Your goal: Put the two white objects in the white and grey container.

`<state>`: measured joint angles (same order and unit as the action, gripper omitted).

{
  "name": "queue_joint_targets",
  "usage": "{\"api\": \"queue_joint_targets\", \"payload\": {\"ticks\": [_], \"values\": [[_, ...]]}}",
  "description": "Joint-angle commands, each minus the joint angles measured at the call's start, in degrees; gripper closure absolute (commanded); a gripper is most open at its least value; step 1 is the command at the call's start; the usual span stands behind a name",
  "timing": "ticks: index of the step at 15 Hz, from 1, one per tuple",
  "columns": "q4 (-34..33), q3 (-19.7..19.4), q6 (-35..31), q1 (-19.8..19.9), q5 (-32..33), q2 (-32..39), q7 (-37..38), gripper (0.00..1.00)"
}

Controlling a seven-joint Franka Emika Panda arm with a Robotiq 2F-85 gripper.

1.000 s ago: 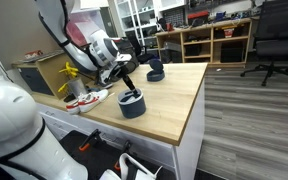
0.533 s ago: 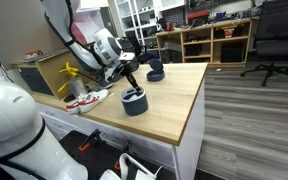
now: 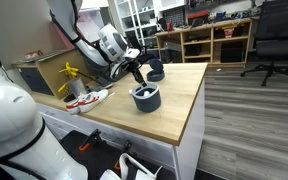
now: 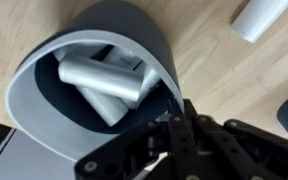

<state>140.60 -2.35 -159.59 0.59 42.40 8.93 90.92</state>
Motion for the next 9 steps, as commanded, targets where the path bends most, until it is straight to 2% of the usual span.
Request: {"api": "queue_joint_targets", "payload": {"ticks": [1,5,9], "values": [[-3.6,-2.2,-0.5,-0.1,3.5,2.2,4.9,0.98],[-9.2,-2.8,0.2,0.1,0.9,7.2,3.8,0.98],[-15.1,0.1,1.1,1.5,-6.8,12.2,-2.5,0.98]]}}
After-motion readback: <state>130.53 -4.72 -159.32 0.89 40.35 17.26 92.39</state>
